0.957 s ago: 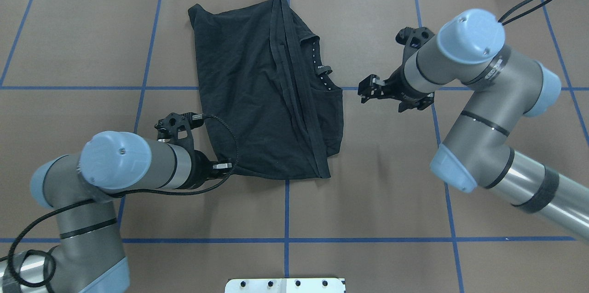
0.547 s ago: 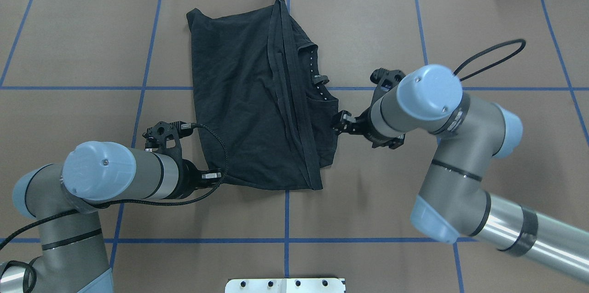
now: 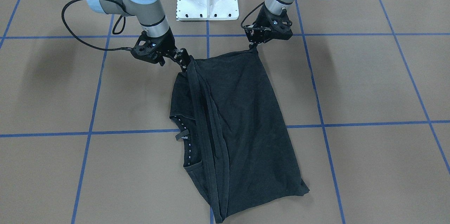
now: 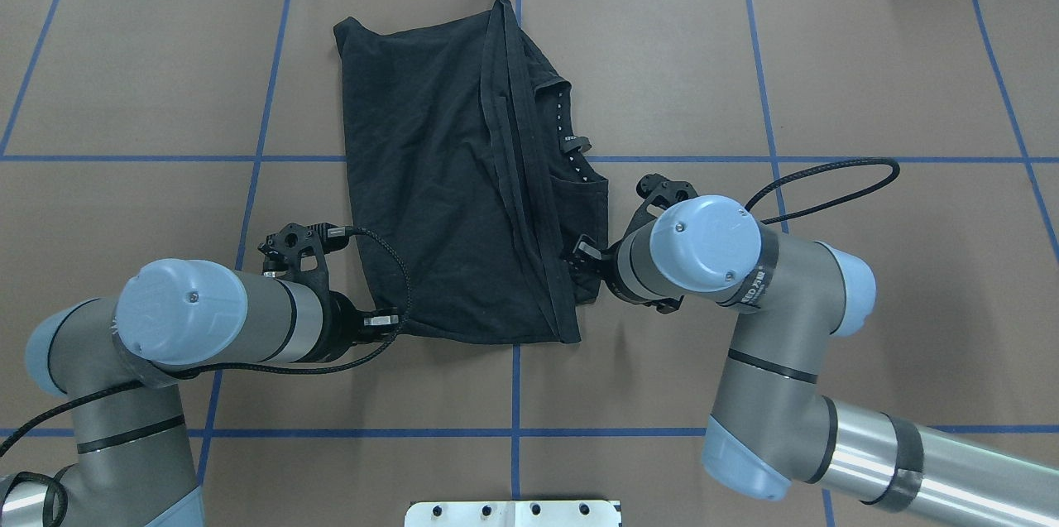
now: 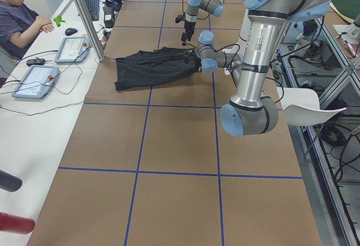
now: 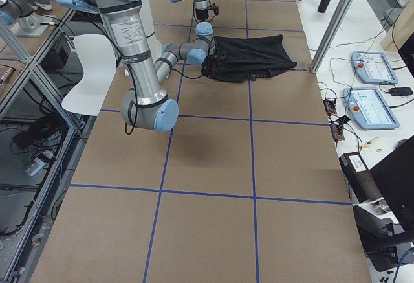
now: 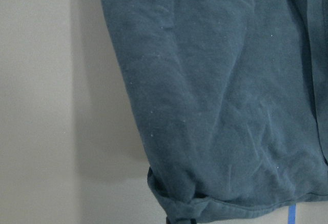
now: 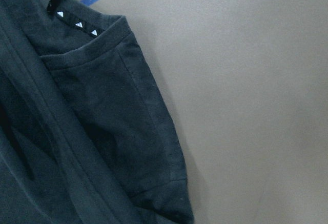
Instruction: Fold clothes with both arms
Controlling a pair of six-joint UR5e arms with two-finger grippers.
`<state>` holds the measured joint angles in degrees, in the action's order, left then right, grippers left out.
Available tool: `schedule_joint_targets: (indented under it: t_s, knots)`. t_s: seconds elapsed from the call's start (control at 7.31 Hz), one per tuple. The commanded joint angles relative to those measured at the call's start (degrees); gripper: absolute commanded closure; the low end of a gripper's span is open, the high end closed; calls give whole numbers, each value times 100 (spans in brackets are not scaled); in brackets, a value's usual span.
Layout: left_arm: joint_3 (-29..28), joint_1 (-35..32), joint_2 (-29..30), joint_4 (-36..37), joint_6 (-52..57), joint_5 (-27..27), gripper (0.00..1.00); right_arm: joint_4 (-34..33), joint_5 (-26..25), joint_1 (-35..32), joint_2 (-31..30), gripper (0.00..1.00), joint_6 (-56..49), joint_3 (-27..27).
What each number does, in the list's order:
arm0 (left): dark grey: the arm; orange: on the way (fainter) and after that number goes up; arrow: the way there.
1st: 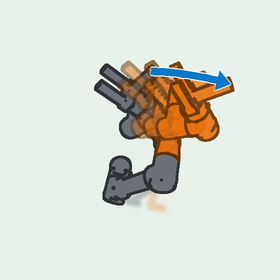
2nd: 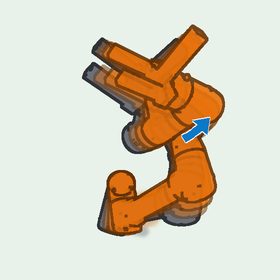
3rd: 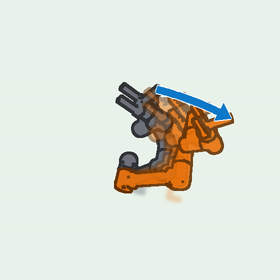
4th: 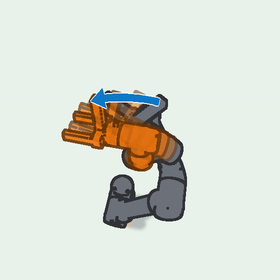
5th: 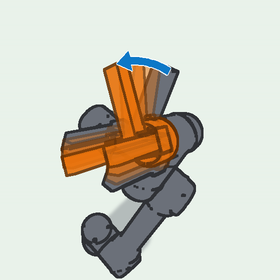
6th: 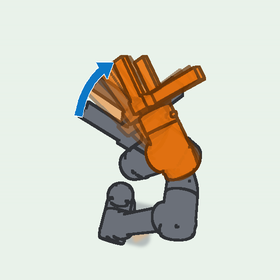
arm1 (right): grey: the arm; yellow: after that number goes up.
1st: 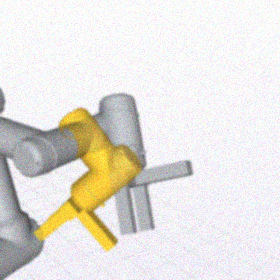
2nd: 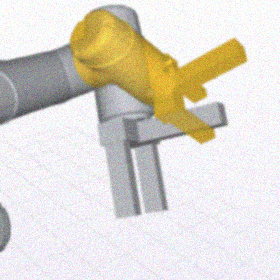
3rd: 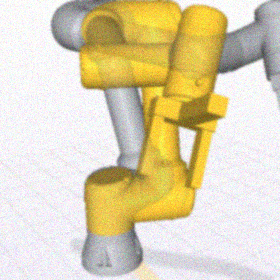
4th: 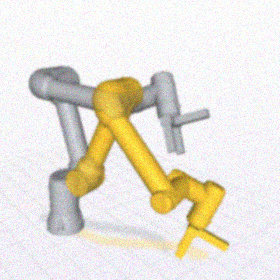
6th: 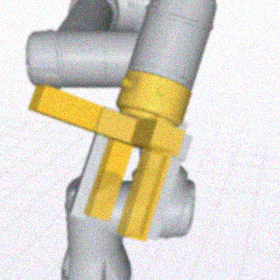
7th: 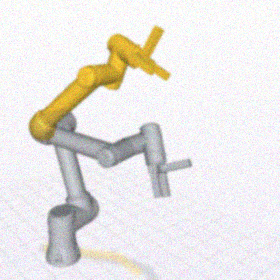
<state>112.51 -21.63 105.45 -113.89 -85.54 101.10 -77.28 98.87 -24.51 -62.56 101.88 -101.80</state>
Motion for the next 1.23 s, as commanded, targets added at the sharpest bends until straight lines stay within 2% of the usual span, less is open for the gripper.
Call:
schedule_joint_targets:
  t_s: [0.0, 0.68, 1.09]
  knots:
    - [-1, 1, 2, -1, -7, -3, 100, -6, -218, 25, 462, 2, 17, 624]
    - [-1, 1, 2, -1, -16, -3, 100, -24, -271, 113, 438, 4, -54, 635]
    - [-1, 1, 2, -1, -16, -3, 100, -191, -307, 209, 464, 15, -54, 600]
